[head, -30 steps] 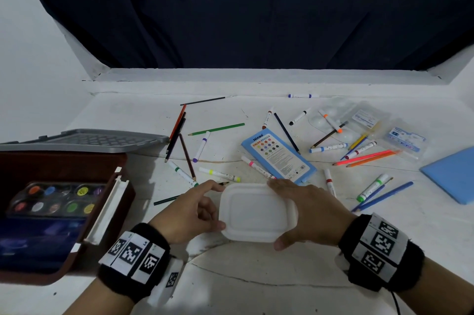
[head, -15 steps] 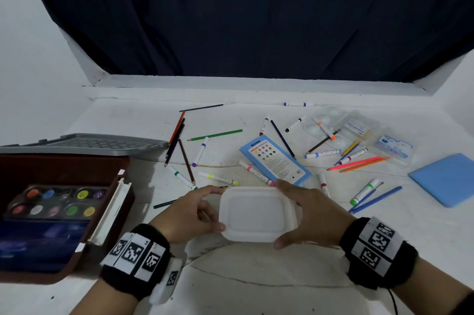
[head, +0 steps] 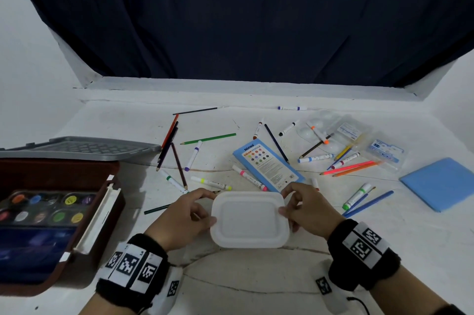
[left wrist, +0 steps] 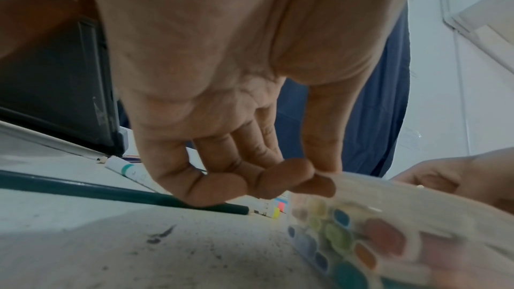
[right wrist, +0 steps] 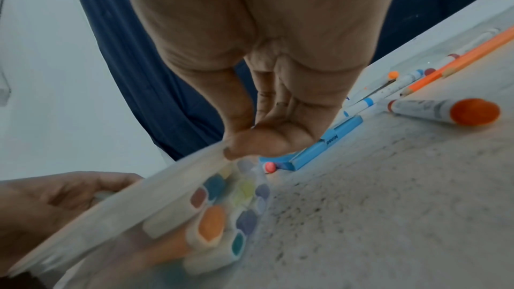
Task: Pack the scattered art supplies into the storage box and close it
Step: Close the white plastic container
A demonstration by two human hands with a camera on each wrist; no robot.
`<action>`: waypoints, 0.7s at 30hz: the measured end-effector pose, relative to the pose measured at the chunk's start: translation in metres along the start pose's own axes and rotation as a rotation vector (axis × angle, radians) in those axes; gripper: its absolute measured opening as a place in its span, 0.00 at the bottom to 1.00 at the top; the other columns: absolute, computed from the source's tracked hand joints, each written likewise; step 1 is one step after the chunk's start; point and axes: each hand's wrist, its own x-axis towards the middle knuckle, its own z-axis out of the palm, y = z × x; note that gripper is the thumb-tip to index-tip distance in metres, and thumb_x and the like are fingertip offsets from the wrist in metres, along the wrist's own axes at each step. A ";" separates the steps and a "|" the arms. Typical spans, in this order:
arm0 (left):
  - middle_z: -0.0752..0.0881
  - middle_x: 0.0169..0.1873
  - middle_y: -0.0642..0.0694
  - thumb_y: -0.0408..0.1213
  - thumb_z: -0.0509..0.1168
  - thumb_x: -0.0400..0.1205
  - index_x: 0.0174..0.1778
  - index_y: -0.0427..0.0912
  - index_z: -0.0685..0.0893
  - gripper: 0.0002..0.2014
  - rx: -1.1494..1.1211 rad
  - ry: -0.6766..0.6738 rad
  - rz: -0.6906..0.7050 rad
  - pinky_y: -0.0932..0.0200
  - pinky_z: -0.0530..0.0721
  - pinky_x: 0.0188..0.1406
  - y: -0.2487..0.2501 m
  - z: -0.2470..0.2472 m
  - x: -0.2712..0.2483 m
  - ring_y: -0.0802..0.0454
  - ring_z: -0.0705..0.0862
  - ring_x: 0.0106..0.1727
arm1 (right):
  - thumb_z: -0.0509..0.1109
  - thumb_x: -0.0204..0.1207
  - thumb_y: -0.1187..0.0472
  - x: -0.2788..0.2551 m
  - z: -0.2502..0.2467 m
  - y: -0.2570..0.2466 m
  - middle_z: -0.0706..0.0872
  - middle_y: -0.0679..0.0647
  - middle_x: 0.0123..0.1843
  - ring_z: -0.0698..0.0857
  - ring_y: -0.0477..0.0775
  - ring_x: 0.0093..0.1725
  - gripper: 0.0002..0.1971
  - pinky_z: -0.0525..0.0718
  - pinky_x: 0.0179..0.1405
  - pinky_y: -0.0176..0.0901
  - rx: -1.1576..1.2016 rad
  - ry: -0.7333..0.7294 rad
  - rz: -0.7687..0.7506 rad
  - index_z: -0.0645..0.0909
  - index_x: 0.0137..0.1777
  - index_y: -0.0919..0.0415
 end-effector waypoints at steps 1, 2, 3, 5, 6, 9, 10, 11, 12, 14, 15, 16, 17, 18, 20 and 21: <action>0.90 0.39 0.43 0.38 0.75 0.79 0.60 0.63 0.81 0.19 -0.006 0.010 0.000 0.68 0.76 0.36 -0.001 0.001 0.000 0.64 0.81 0.29 | 0.76 0.74 0.68 0.001 0.002 -0.001 0.87 0.60 0.35 0.86 0.48 0.26 0.11 0.88 0.29 0.42 -0.010 0.002 0.007 0.79 0.52 0.59; 0.89 0.39 0.43 0.37 0.75 0.79 0.60 0.62 0.82 0.19 -0.012 0.020 0.000 0.68 0.75 0.36 -0.002 0.001 0.000 0.64 0.80 0.28 | 0.76 0.74 0.68 0.002 0.003 -0.002 0.87 0.60 0.36 0.86 0.48 0.26 0.11 0.87 0.28 0.41 -0.023 0.007 0.012 0.78 0.52 0.58; 0.89 0.39 0.43 0.37 0.75 0.79 0.60 0.62 0.82 0.19 -0.011 0.029 0.001 0.67 0.75 0.36 -0.002 0.002 -0.001 0.64 0.80 0.28 | 0.76 0.74 0.67 0.003 0.003 -0.002 0.87 0.61 0.37 0.87 0.49 0.28 0.12 0.87 0.28 0.41 -0.036 0.013 0.018 0.78 0.52 0.57; 0.90 0.37 0.46 0.38 0.75 0.79 0.60 0.63 0.82 0.19 0.000 0.046 0.001 0.67 0.75 0.36 -0.004 0.004 -0.002 0.64 0.80 0.29 | 0.77 0.74 0.65 0.002 0.004 -0.003 0.88 0.61 0.40 0.88 0.54 0.33 0.12 0.88 0.30 0.42 -0.055 0.024 0.028 0.78 0.52 0.55; 0.90 0.37 0.48 0.38 0.75 0.78 0.60 0.63 0.83 0.18 0.006 0.058 0.001 0.67 0.76 0.37 -0.004 0.004 -0.003 0.63 0.80 0.30 | 0.77 0.74 0.64 0.001 0.004 -0.002 0.88 0.59 0.41 0.88 0.54 0.36 0.12 0.89 0.34 0.44 -0.079 0.030 0.023 0.78 0.53 0.54; 0.89 0.37 0.50 0.43 0.75 0.79 0.61 0.63 0.82 0.17 0.047 0.108 -0.006 0.72 0.76 0.35 -0.004 0.006 -0.008 0.62 0.81 0.32 | 0.74 0.77 0.55 -0.007 0.007 -0.003 0.86 0.49 0.50 0.85 0.47 0.46 0.16 0.85 0.49 0.42 -0.259 0.094 -0.089 0.77 0.63 0.49; 0.88 0.38 0.50 0.44 0.75 0.79 0.61 0.63 0.81 0.16 0.053 0.131 -0.004 0.73 0.76 0.33 -0.003 0.007 -0.011 0.62 0.81 0.31 | 0.72 0.78 0.50 -0.010 0.010 -0.005 0.84 0.49 0.58 0.83 0.47 0.52 0.20 0.83 0.55 0.43 -0.313 0.125 -0.157 0.74 0.68 0.47; 0.87 0.39 0.50 0.45 0.74 0.79 0.61 0.63 0.81 0.16 0.049 0.158 0.002 0.73 0.76 0.33 -0.003 0.009 -0.015 0.63 0.80 0.30 | 0.70 0.78 0.44 -0.013 0.013 -0.007 0.79 0.48 0.66 0.80 0.49 0.61 0.25 0.81 0.62 0.46 -0.349 0.141 -0.221 0.70 0.73 0.45; 0.86 0.40 0.51 0.45 0.74 0.80 0.60 0.62 0.81 0.15 0.036 0.187 0.012 0.72 0.77 0.33 -0.002 0.012 -0.018 0.63 0.79 0.29 | 0.69 0.76 0.37 -0.017 0.016 -0.012 0.74 0.46 0.72 0.74 0.50 0.69 0.31 0.76 0.69 0.49 -0.378 0.131 -0.279 0.66 0.77 0.43; 0.86 0.40 0.52 0.44 0.74 0.80 0.59 0.62 0.81 0.14 -0.005 0.245 0.043 0.71 0.77 0.34 0.000 0.017 -0.027 0.62 0.78 0.28 | 0.65 0.68 0.25 -0.021 0.022 -0.021 0.66 0.42 0.79 0.64 0.48 0.78 0.43 0.68 0.78 0.52 -0.458 0.039 -0.371 0.59 0.81 0.39; 0.85 0.39 0.53 0.44 0.74 0.80 0.58 0.62 0.81 0.14 -0.019 0.277 0.063 0.69 0.78 0.34 0.002 0.019 -0.031 0.61 0.78 0.28 | 0.65 0.64 0.22 -0.022 0.025 -0.025 0.62 0.41 0.81 0.59 0.48 0.81 0.48 0.64 0.80 0.54 -0.511 -0.026 -0.398 0.55 0.82 0.38; 0.85 0.38 0.53 0.43 0.74 0.80 0.57 0.62 0.81 0.13 -0.032 0.311 0.083 0.68 0.78 0.34 0.004 0.020 -0.036 0.60 0.78 0.28 | 0.66 0.61 0.20 -0.022 0.028 -0.028 0.59 0.42 0.83 0.55 0.48 0.83 0.51 0.61 0.82 0.56 -0.570 -0.093 -0.409 0.52 0.83 0.37; 0.85 0.38 0.54 0.42 0.74 0.80 0.57 0.62 0.82 0.13 -0.045 0.345 0.102 0.68 0.78 0.34 0.006 0.020 -0.041 0.59 0.78 0.28 | 0.68 0.59 0.20 -0.021 0.030 -0.030 0.56 0.44 0.84 0.52 0.50 0.84 0.55 0.57 0.83 0.58 -0.634 -0.154 -0.412 0.49 0.84 0.38; 0.85 0.37 0.55 0.42 0.74 0.80 0.57 0.62 0.82 0.13 -0.058 0.376 0.118 0.69 0.77 0.34 0.010 0.020 -0.045 0.58 0.79 0.29 | 0.71 0.58 0.22 -0.019 0.031 -0.031 0.53 0.45 0.85 0.50 0.52 0.85 0.58 0.54 0.84 0.60 -0.692 -0.203 -0.406 0.47 0.84 0.38; 0.85 0.38 0.56 0.41 0.73 0.80 0.57 0.61 0.83 0.13 -0.074 0.423 0.148 0.68 0.77 0.34 0.018 0.019 -0.054 0.55 0.80 0.30 | 0.75 0.57 0.25 -0.013 0.031 -0.032 0.52 0.47 0.86 0.51 0.55 0.84 0.60 0.55 0.83 0.61 -0.764 -0.235 -0.398 0.46 0.85 0.39; 0.85 0.38 0.55 0.40 0.73 0.81 0.57 0.60 0.83 0.12 -0.081 0.444 0.165 0.67 0.78 0.35 0.023 0.018 -0.059 0.54 0.80 0.31 | 0.76 0.56 0.26 -0.010 0.031 -0.031 0.54 0.47 0.84 0.54 0.55 0.82 0.60 0.59 0.82 0.60 -0.773 -0.221 -0.401 0.46 0.85 0.40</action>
